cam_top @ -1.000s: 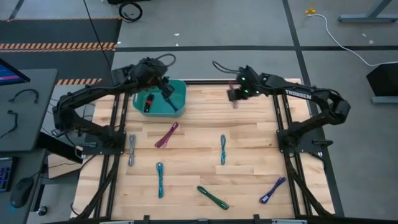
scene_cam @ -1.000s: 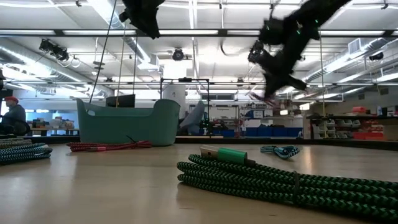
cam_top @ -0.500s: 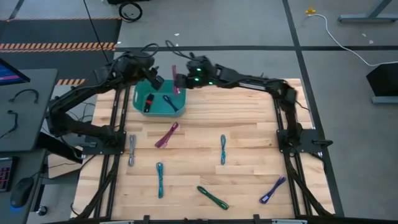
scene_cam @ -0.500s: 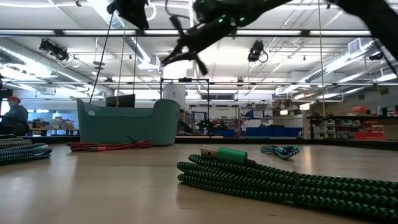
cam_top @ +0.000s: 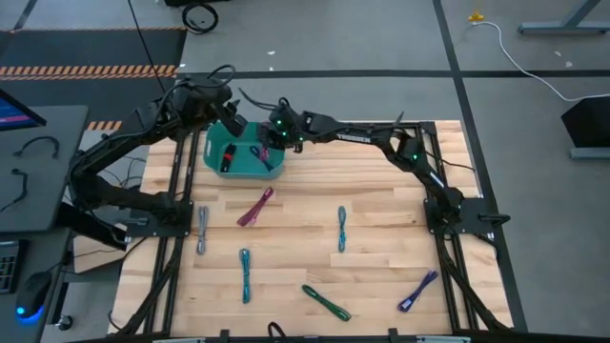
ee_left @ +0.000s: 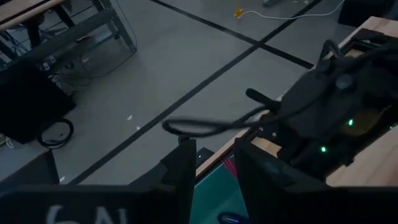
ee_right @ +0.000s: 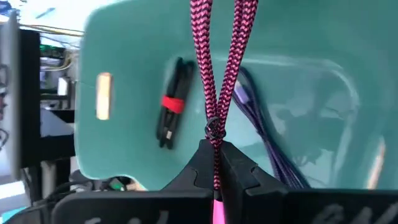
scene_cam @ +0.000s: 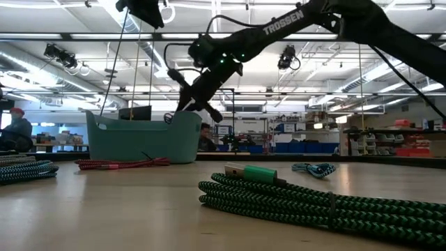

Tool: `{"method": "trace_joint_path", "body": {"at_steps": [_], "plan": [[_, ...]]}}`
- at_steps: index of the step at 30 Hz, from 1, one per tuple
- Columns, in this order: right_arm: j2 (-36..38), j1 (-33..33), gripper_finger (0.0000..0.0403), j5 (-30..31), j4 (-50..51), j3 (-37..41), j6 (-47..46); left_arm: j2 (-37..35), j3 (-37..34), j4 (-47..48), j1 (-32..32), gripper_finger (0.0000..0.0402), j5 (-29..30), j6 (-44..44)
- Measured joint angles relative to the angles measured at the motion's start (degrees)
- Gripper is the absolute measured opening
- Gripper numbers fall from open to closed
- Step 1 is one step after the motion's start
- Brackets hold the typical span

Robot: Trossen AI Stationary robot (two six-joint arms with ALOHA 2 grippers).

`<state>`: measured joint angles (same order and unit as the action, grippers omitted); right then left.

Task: Pick and place USB-C Cables
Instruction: Put the right pink USB charger cable into the green bin

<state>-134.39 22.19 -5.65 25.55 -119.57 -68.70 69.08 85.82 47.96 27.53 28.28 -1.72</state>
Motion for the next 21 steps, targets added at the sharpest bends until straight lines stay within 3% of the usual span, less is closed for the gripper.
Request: {"method": "trace_joint_path", "body": {"at_steps": [5, 15, 21], "plan": [[0.4, -0.4, 0.0015, 3.2, 0.7, -0.2, -0.7, 0.0, 0.0, 0.2, 0.0, 0.0117, 0.0, 0.0], [0.4, -0.4, 0.0133, 4.8, -0.2, -0.1, -0.4, 0.0, 0.0, 0.3, 0.0, 0.0117, -0.1, 2.4], [2.9, -0.3, 0.0162, 4.8, 0.0, 0.0, 6.5, 0.0, 0.0, 0.3, 0.0, 0.0117, -0.1, 2.4]]}}
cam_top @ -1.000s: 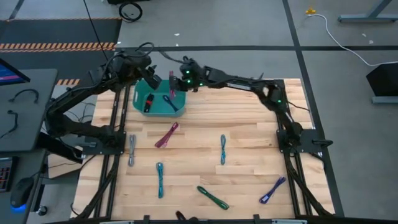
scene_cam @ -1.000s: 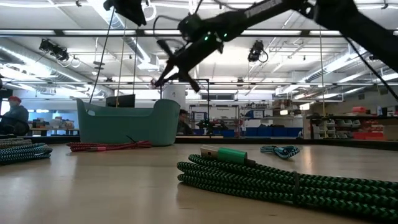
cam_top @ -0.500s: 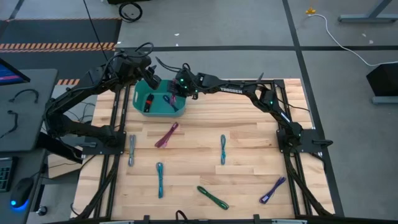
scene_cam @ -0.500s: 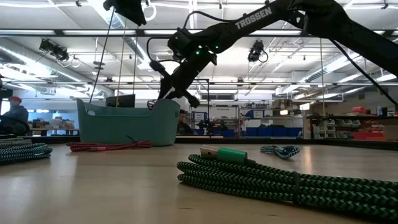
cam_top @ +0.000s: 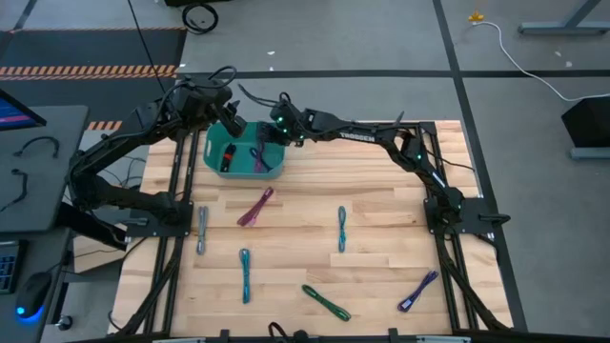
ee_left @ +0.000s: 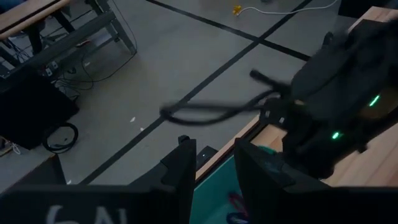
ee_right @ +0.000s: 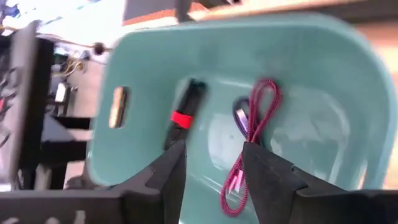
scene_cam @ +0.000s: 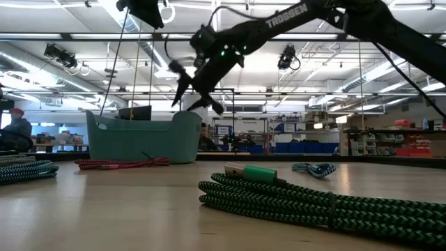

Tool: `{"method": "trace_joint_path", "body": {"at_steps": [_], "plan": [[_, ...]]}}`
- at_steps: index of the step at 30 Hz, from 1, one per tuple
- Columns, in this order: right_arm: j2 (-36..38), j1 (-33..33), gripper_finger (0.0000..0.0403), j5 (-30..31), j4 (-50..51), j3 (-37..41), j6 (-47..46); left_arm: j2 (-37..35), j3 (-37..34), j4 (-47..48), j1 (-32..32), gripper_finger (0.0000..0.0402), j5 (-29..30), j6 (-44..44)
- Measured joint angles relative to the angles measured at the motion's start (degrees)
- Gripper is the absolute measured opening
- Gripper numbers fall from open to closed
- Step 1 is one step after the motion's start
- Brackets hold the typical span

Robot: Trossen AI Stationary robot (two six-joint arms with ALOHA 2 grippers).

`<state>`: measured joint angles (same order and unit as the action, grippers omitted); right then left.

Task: Pick and place USB-C Cables
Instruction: Put the right pink USB charger cable into the green bin, then put the pink USB charger cable into the green bin

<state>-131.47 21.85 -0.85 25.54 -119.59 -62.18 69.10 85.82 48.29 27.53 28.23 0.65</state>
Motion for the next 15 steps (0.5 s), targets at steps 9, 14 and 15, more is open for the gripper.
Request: {"method": "trace_joint_path", "body": {"at_steps": [9, 14, 15], "plan": [[13.7, -3.7, 0.0153, 8.0, 11.0, 0.0, 28.3, 0.0, 0.0, 0.0, 0.0, 0.0117, 0.0, 0.0], [20.4, -8.5, 0.015, 17.6, 26.0, 1.9, 39.5, 0.0, 0.0, 0.0, 0.0, 0.0117, 0.0, 0.0], [22.0, -9.2, 0.0148, 18.2, 28.3, 3.2, 39.7, 0.0, 0.0, 0.0, 0.0, 0.0117, 0.0, 0.0]]}}
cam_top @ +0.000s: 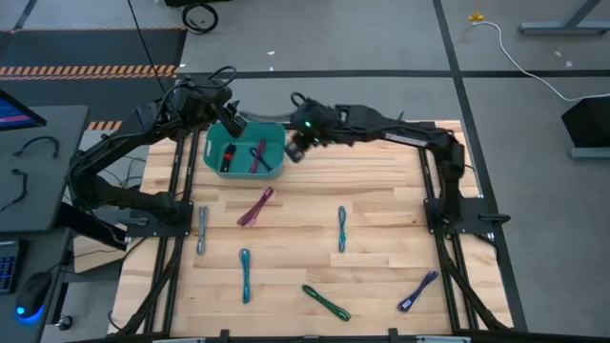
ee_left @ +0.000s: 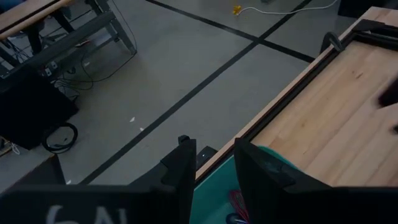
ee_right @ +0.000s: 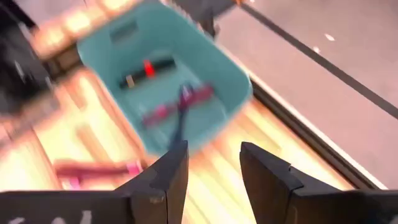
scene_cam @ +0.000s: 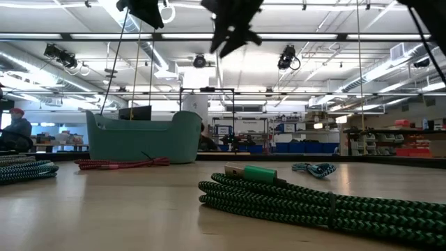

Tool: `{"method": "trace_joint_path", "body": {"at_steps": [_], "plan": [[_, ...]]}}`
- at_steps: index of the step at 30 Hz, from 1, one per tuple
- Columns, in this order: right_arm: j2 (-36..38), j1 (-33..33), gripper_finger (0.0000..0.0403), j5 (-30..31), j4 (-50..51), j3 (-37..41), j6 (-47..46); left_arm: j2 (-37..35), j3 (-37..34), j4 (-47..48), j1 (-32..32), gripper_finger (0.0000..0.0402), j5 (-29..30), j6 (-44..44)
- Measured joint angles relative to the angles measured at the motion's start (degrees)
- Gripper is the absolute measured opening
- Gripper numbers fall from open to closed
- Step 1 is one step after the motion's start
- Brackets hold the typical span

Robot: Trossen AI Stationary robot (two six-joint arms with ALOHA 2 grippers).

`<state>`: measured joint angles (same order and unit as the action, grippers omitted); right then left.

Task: Pick and place USB-C Cables
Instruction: Put the pink USB charger cable into the green bin

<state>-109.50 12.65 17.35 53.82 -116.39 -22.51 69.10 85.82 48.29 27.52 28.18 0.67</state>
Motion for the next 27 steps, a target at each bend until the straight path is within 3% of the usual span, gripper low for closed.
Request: {"method": "trace_joint_path", "body": {"at_steps": [5, 13, 21, 27], "plan": [[9.0, -3.1, 0.0131, 3.7, 7.3, 11.2, -5.8, 0.0, 0.0, 0.0, 0.0, 0.0117, -2.3, 0.0], [25.8, -6.6, 0.0119, 7.3, 2.5, 38.4, -15.3, 0.3, 0.0, -0.5, -0.1, 0.0117, -5.1, -4.0], [39.8, -6.2, 0.0119, -2.0, -11.6, 62.7, -16.6, 0.3, 0.0, 0.7, -1.3, 0.0117, -13.5, -18.7], [45.7, -6.0, 0.0119, -7.0, -20.3, 73.2, -16.6, 1.9, 0.0, 14.7, -9.4, 0.0117, -15.2, -25.1]]}}
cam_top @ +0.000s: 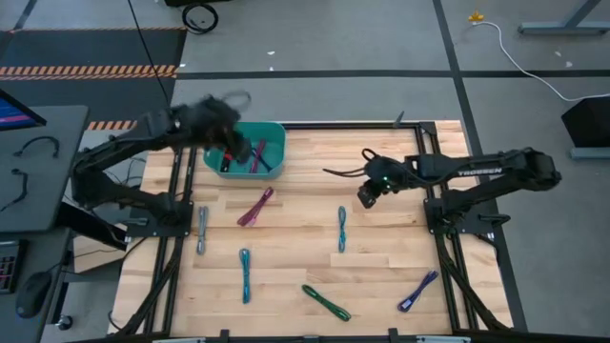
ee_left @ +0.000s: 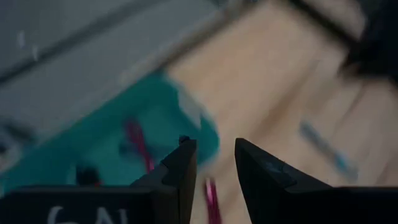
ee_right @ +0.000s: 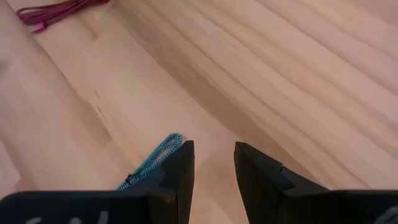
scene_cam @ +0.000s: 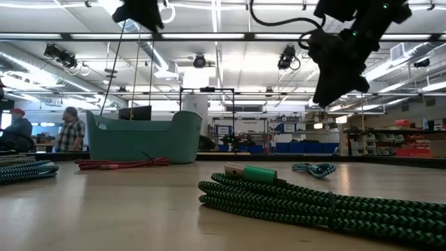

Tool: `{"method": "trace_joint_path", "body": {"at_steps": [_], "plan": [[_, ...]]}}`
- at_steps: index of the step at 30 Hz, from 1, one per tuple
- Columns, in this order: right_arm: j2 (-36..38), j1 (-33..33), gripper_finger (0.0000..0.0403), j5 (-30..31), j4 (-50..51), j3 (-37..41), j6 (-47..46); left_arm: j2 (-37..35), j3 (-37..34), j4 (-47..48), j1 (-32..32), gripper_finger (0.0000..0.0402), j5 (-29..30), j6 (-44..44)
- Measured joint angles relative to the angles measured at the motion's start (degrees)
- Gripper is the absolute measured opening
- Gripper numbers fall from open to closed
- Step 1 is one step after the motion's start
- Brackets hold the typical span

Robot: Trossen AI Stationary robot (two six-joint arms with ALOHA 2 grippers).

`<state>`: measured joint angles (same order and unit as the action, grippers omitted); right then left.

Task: Pick and place USB-C Cables
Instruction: Put the pink USB charger cable into the green bin

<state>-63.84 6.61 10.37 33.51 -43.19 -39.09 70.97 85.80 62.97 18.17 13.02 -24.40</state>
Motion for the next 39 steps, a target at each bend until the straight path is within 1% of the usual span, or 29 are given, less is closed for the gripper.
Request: {"method": "trace_joint_path", "body": {"at_steps": [3, 5, 9, 12, 15, 19, 21, 24, 26, 28, 31, 34, 39], "plan": [[1.1, 0.4, 0.0119, 0.0, -4.4, 2.7, 0.5, 2.4, 0.0, 8.0, -6.2, 0.0117, 2.5, -8.9], [1.3, 0.8, 0.0119, 0.0, -7.2, 3.6, 1.6, 4.8, 0.0, 11.1, -10.1, 0.0117, 3.3, -15.4], [1.3, 1.2, 0.0119, -0.2, -11.4, 4.3, 4.0, 11.0, 0.0, 11.8, -17.1, 0.0117, 3.4, -23.0], [1.3, 1.4, 0.0119, -0.6, -13.4, 4.3, 4.7, 17.1, 0.0, 12.0, -19.8, 0.0118, 1.6, -27.1], [1.3, 1.3, 0.0119, -1.5, -15.0, 4.3, 4.8, 23.3, 0.0, 12.0, -20.0, 0.0135, -2.9, -28.0], [1.3, 0.8, 0.0119, -1.6, -15.1, 4.3, 4.8, 31.1, 0.0, 12.0, -19.3, 0.0185, -6.8, -27.4], [1.3, 0.5, 0.0119, -3.0, -15.1, 4.3, 4.8, 34.3, 0.0, 12.0, -18.7, 0.0214, -9.0, -26.1], [1.3, 0.0, 0.0119, -6.0, -15.1, 4.3, 4.5, 38.5, 0.0, 11.8, -18.0, 0.025, -10.1, -23.3], [1.3, -0.4, 0.0119, -7.7, -15.1, 4.3, 4.1, 40.7, 0.0, 11.8, -17.5, 0.0262, -10.0, -21.5], [1.3, -1.0, 0.0119, -8.6, -15.1, 4.3, 3.9, 42.5, 0.0, 11.6, -16.8, 0.0264, -9.8, -20.0], [1.3, -1.7, 0.0119, -8.7, -15.1, 4.3, 2.2, 43.8, -1.0, 9.8, -15.2, 0.0253, -9.1, -18.4], [1.3, -2.5, 0.0119, -8.8, -15.1, 4.3, 0.1, 43.2, -7.0, 3.8, -13.6, 0.0239, -11.2, -18.4], [1.3, -4.4, 0.0119, -7.8, -15.5, 4.3, -3.0, 40.6, -17.1, -0.7, -12.7, 0.0224, -11.7, -18.5]]}}
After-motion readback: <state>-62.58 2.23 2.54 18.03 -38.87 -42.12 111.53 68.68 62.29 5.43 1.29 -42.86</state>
